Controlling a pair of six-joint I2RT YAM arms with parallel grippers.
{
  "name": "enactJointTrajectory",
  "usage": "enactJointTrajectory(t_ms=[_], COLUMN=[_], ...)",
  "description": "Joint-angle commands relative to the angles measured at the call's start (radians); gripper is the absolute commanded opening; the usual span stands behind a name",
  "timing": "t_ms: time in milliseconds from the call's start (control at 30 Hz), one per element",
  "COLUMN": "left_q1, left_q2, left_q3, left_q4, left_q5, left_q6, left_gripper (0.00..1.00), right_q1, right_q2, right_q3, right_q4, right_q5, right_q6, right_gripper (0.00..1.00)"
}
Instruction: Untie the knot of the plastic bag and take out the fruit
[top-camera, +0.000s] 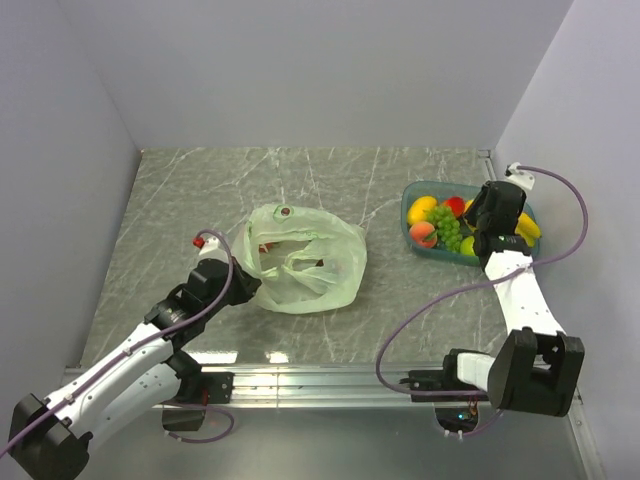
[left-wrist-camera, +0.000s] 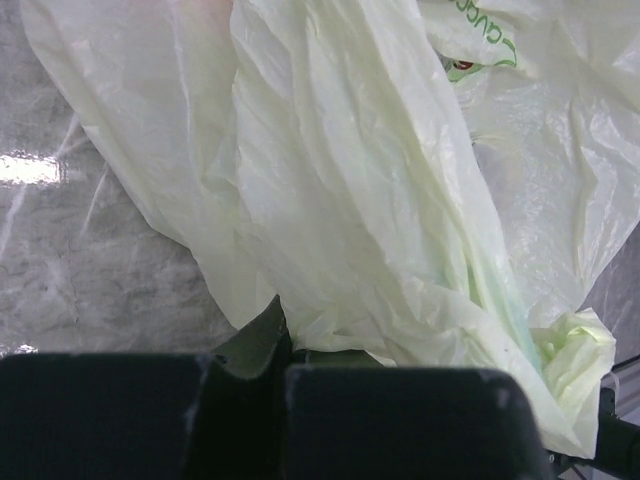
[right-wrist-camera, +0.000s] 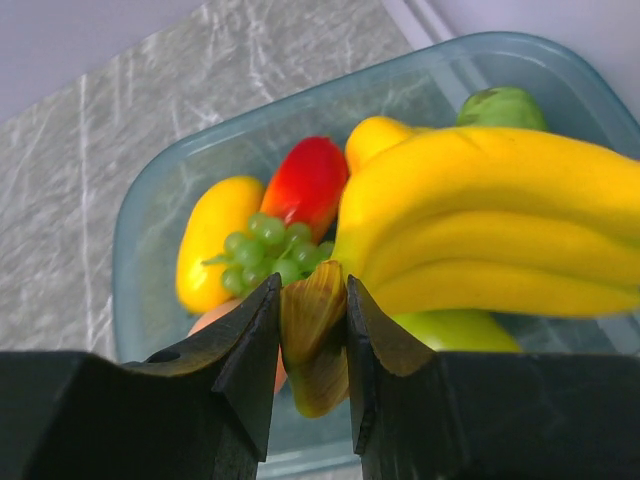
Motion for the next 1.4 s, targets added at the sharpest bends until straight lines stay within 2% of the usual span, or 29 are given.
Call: enactJointTrajectory(t_ms=[0, 100, 200, 233, 300, 333, 367, 400, 467, 567, 600, 700, 733, 800, 833, 933, 1067, 1233, 1367], left_q1=[-0.005, -0.005, -0.003, -0.003, -0.005, -0.005, -0.005, -0.003, -0.005, -0.003, -0.005, -0.005, -0.005, -0.003, -0.005, -0.005, -0.005, -0.003, -0.003], left_q2=[-0.018, -0.026, -0.027, -0.027, -0.024, -0.023, -0.022, -0.022, -0.019, -0.004, 0.002, 0.014, 0.016, 0.014, 0.013, 0.013, 0.007, -0.041, -0.046], left_q3=[0.026, 0.022, 0.019, 0.019, 0.021, 0.025, 0.027, 0.029, 0.035, 0.044, 0.047, 0.053, 0.053, 0.053, 0.055, 0.062, 0.068, 0.053, 0.061], left_q4=[-0.001, -0.004, -0.003, -0.001, -0.001, -0.003, -0.004, -0.004, -0.006, -0.012, -0.018, -0.018, -0.018, -0.015, -0.012, -0.015, -0.041, -0.059, -0.078], left_q5=[0.031, 0.032, 0.031, 0.026, 0.019, 0.012, 0.008, 0.006, 0.003, 0.000, -0.001, -0.008, -0.006, -0.012, -0.011, -0.011, -0.024, -0.060, -0.064], left_q6=[0.035, 0.039, 0.039, 0.036, 0.033, 0.033, 0.032, 0.033, 0.036, 0.044, 0.044, 0.036, 0.027, 0.018, 0.013, 0.012, -0.006, -0.068, -0.066], left_gripper=[0.01, 0.01, 0.01, 0.01, 0.01, 0.01, 0.01, 0.01, 0.01, 0.01, 0.01, 0.01, 0.01, 0.01, 0.01, 0.01, 0.01, 0.01, 0.01], right_q1=[-0.017, -0.017, -0.009, -0.003, 0.036, 0.055, 0.110, 0.130, 0.289, 0.443, 0.531, 0.656, 0.741, 0.820, 0.909, 1.047, 1.130, 1.138, 1.140], right_q2=[0.017, 0.052, 0.059, 0.046, -0.021, -0.047, -0.090, -0.107, -0.139, -0.161, -0.162, -0.144, -0.115, -0.074, -0.020, 0.109, 0.242, 0.354, 0.456], right_q3=[-0.013, 0.000, 0.014, 0.008, -0.009, -0.016, -0.012, 0.019, 0.057, 0.117, 0.126, 0.146, 0.152, 0.171, 0.177, 0.235, 0.290, 0.292, 0.309], right_q4=[0.196, 0.201, 0.158, 0.144, 0.130, 0.121, 0.089, 0.065, -0.016, -0.072, -0.071, -0.052, -0.045, -0.034, -0.032, -0.073, -0.136, -0.091, -0.063], right_q5=[-0.057, -0.144, -0.192, -0.187, -0.178, -0.152, -0.131, -0.112, -0.060, 0.012, 0.002, -0.084, -0.130, -0.152, -0.166, -0.150, -0.102, -0.127, -0.086], right_q6=[-0.032, -0.046, -0.008, 0.012, 0.037, 0.037, 0.021, 0.008, -0.038, -0.071, -0.074, -0.060, -0.059, -0.072, -0.089, -0.201, -0.298, -0.304, -0.327], right_gripper=[0.00, 0.03, 0.25, 0.42, 0.57, 0.69, 0.74, 0.75, 0.75, 0.75, 0.75, 0.73, 0.71, 0.70, 0.70, 0.70, 0.71, 0.70, 0.70])
